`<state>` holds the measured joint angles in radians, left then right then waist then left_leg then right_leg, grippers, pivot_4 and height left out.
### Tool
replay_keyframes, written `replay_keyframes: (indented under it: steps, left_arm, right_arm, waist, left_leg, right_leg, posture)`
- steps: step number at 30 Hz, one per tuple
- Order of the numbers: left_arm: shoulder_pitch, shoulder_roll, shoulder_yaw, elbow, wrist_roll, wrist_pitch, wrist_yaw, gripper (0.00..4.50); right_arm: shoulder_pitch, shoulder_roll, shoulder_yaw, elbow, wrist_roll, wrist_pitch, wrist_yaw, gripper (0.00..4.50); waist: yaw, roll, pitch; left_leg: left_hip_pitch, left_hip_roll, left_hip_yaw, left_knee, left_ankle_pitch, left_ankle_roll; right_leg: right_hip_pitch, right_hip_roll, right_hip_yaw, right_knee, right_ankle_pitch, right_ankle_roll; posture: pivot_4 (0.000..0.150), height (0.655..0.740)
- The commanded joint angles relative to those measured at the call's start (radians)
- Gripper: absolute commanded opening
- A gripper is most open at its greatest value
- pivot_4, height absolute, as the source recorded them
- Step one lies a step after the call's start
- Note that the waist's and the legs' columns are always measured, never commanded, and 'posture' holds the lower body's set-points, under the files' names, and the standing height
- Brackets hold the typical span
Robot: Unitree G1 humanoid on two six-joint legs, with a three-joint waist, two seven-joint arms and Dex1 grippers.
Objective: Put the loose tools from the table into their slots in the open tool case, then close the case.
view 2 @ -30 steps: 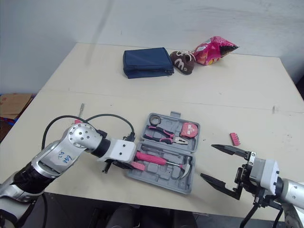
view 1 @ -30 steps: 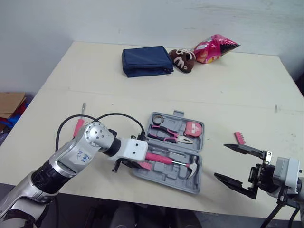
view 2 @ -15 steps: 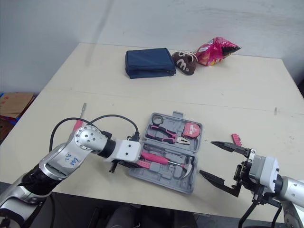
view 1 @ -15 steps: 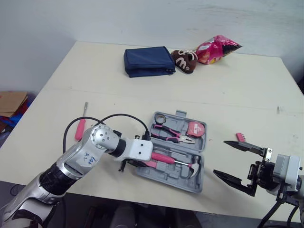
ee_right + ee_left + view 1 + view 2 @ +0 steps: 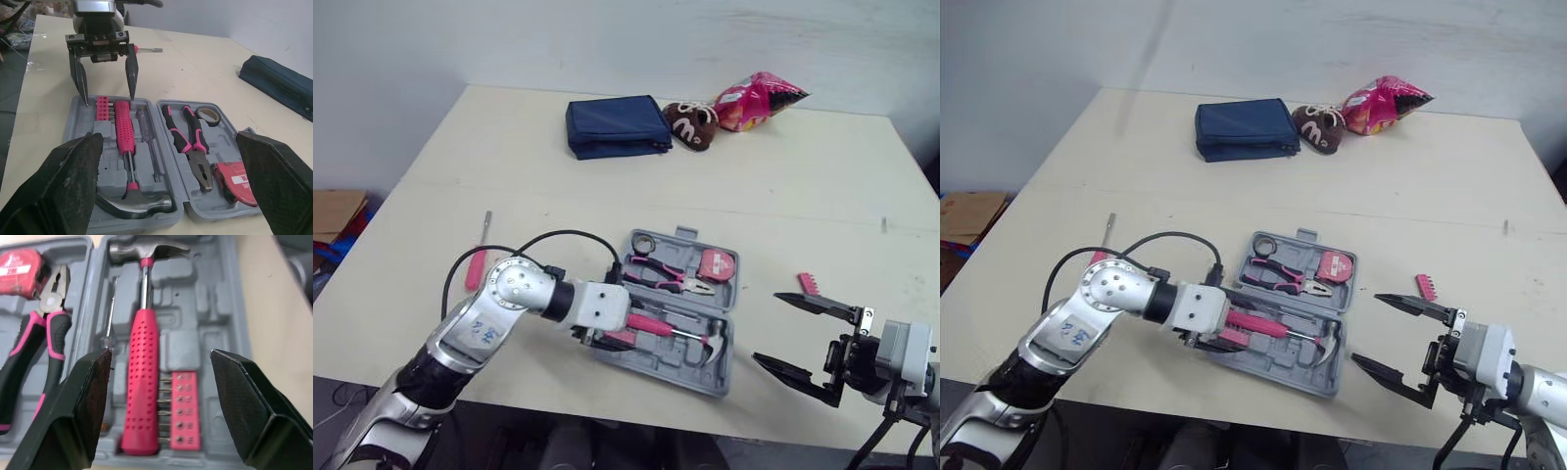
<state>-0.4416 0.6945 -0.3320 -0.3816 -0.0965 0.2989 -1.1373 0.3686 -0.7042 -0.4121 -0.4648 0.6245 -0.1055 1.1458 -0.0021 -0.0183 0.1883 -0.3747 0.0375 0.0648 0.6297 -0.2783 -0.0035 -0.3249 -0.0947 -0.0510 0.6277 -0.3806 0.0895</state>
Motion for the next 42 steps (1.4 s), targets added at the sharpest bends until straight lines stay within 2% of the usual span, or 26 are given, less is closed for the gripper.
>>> replay_keyframes:
  steps: [1,3,8,9,23,26,34,37,42]
  left_arm:
    - [0.033,-0.003,0.085,0.006,-0.083,-0.066,-0.005,3.04]
    - [0.059,-0.025,0.120,0.042,-0.120,-0.118,-0.001,2.47]
    - [0.114,-0.024,0.126,0.102,-0.082,-0.141,0.036,0.21]
    - [0.122,-0.018,0.121,0.106,-0.076,-0.156,0.031,0.09]
    - [0.133,0.041,0.028,0.120,0.029,-0.052,0.022,0.09]
    - [0.128,0.067,-0.028,0.138,0.092,-0.020,0.025,0.09]
    - [0.085,0.073,-0.155,0.169,0.175,0.127,0.028,0.09]
    - [0.082,0.033,-0.124,0.195,0.146,0.071,0.071,0.09]
    - [0.129,-0.059,0.093,0.214,-0.077,-0.129,0.053,0.09]
  right_arm:
    - [-0.005,-0.009,-0.029,-0.021,0.024,0.002,0.003,4.50]
    - [-0.010,-0.007,-0.026,-0.014,0.024,0.000,0.004,4.50]
    - [-0.015,0.004,-0.021,0.018,0.014,-0.020,0.020,4.50]
    - [-0.014,0.005,-0.021,0.021,0.013,-0.022,0.022,4.50]
    - [-0.009,0.008,-0.025,0.029,0.000,-0.034,0.016,4.50]
    - [-0.013,0.010,-0.023,0.035,-0.003,-0.038,0.013,4.50]
    - [-0.018,0.017,-0.018,0.042,-0.008,-0.046,0.009,4.50]
    - [-0.015,0.018,-0.022,0.038,-0.009,-0.047,0.004,4.50]
    - [0.017,0.013,-0.089,0.045,-0.012,-0.047,-0.024,4.50]
  waist:
    - [0.001,0.000,0.000]
    - [0.001,0.000,0.000]
    - [0.002,0.000,0.000]
    - [0.002,0.000,0.000]
    - [0.000,0.001,0.000]
    - [0.000,0.002,-0.001]
    - [0.000,0.014,-0.012]
    - [0.002,0.018,-0.017]
    - [0.007,0.021,-0.017]
  left_leg:
    - [0.000,0.000,0.000,0.000,0.000,0.000]
    - [0.000,0.000,0.000,0.000,0.000,0.000]
    - [0.000,0.000,0.000,0.000,0.000,0.000]
    - [0.000,0.000,0.000,0.000,0.000,0.000]
    - [0.001,0.000,0.000,-0.001,-0.001,0.000]
    - [0.003,0.000,0.000,-0.001,-0.001,0.000]
    - [0.005,0.000,0.001,-0.002,-0.001,0.000]
    - [0.006,0.000,0.001,-0.002,-0.001,0.000]
    - [0.005,-0.002,0.001,-0.001,-0.001,0.002]
  right_leg:
    - [0.000,0.000,0.000,0.000,0.000,0.000]
    - [0.000,0.000,0.000,0.000,0.000,0.000]
    - [0.000,0.000,0.000,-0.001,0.000,0.000]
    - [0.000,0.000,0.000,-0.001,0.000,0.000]
    - [0.000,0.000,0.000,0.000,0.000,0.000]
    - [0.002,0.000,0.001,0.000,0.000,0.000]
    - [0.004,0.000,0.002,0.000,0.000,0.000]
    - [0.005,-0.001,0.002,0.000,0.000,0.000]
    - [0.003,-0.003,0.002,0.000,0.000,0.001]
  posture:
    - [0.150,0.7400]
    - [0.150,0.7400]
    - [0.150,0.7400]
    - [0.150,0.7400]
    - [0.150,0.7400]
    - [0.150,0.7400]
    - [0.150,0.7400]
    - [0.150,0.7400]
    - [0.150,0.7400]
